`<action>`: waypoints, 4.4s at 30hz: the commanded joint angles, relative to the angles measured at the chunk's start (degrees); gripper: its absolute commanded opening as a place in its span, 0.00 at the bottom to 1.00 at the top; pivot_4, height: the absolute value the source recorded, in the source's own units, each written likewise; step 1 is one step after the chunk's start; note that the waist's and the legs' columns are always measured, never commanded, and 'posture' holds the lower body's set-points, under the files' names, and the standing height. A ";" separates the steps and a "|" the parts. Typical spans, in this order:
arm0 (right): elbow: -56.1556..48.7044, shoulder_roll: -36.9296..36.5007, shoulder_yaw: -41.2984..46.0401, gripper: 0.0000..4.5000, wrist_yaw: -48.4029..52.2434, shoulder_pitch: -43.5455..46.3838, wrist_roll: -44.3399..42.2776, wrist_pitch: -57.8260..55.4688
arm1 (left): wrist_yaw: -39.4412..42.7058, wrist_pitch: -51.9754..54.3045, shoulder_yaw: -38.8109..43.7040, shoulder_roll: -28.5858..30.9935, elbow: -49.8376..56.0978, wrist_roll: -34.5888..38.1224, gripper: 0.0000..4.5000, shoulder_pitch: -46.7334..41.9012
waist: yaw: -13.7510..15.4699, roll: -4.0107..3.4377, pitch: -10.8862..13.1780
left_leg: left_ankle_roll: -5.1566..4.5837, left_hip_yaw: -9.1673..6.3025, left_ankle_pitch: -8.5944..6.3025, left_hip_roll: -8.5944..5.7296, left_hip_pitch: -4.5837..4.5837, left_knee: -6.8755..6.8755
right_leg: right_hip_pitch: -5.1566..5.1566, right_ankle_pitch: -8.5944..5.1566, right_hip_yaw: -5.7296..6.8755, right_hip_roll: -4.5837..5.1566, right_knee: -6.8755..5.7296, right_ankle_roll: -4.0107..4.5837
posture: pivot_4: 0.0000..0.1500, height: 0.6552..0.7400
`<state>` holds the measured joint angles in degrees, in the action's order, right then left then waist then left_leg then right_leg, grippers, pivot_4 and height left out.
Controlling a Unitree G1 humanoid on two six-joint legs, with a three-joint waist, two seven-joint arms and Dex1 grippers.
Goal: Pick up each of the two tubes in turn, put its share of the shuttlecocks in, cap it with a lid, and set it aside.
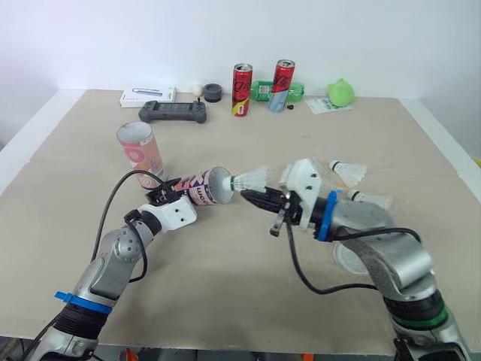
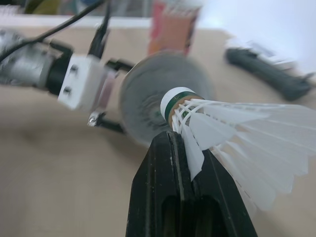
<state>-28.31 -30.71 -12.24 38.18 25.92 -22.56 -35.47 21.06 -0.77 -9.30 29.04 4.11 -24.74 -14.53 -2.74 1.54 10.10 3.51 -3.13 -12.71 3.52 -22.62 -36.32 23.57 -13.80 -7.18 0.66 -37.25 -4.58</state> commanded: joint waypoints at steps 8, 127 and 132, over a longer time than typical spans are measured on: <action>2.22 0.38 2.82 0.65 6.08 9.38 -3.06 -0.08 | -1.39 0.22 -0.98 -2.09 0.15 -0.66 0.71 -1.66 | 0.00 -0.01 0.01 | 0.01 -0.05 0.01 0.00 0.00 -0.01 | -0.01 0.04 0.07 0.00 0.00 -0.02 | 1.00 1.00; 36.23 -18.66 0.89 0.01 48.85 39.87 13.03 15.76 | 15.50 3.44 -6.67 -21.06 -20.55 27.45 0.71 -3.81 | -1.05 -0.94 -0.41 | -0.23 -0.24 0.29 -0.56 0.46 -0.14 | -0.45 0.11 -0.42 0.03 -0.03 -0.12 | 1.00 1.00; 38.34 -11.43 -2.23 0.01 48.72 48.65 14.07 17.30 | 15.03 3.69 -7.30 -20.98 -21.43 26.71 0.71 -5.27 | -0.77 -0.85 -0.43 | -0.20 -0.34 0.28 -0.65 0.20 -0.14 | -0.46 0.04 -0.46 0.04 0.13 -0.05 | 1.00 1.00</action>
<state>9.34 -42.86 -13.98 86.33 72.12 -8.69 -19.07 36.78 -0.08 -14.96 7.21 -12.94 5.06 -20.99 -3.51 0.68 9.67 3.31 -3.47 -12.43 2.86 -22.44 -36.46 23.12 -13.76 -7.65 0.71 -37.11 -4.63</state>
